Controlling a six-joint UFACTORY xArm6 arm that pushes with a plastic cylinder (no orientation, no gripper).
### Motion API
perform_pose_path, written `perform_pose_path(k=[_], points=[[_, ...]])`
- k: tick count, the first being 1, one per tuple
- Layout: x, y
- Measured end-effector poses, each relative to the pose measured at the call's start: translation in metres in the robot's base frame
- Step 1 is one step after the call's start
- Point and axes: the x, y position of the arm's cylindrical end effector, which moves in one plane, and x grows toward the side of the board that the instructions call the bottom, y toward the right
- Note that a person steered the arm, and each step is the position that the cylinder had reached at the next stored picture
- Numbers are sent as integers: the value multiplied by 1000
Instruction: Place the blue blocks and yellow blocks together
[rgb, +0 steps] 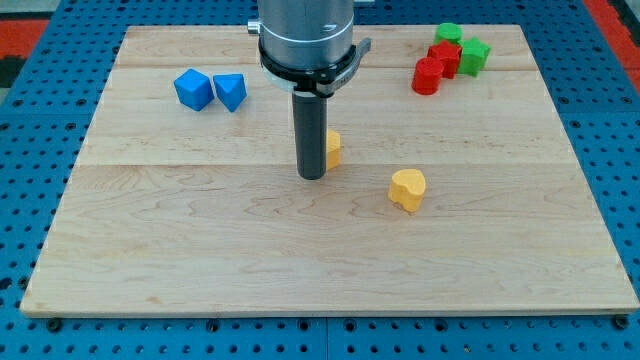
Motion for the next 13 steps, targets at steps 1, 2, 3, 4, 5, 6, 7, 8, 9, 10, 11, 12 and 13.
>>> perform_pose_path(k=[1, 2, 3, 4, 5, 6, 7, 8, 9, 10, 11, 12, 13], points=[[38, 25], [41, -97], [34, -135], [-13, -207], [-59, -217], [-129, -224], [-175, -223], [-165, -164], [-142, -199], [-137, -169], [-111, -83], [-76, -76], [-99, -89]])
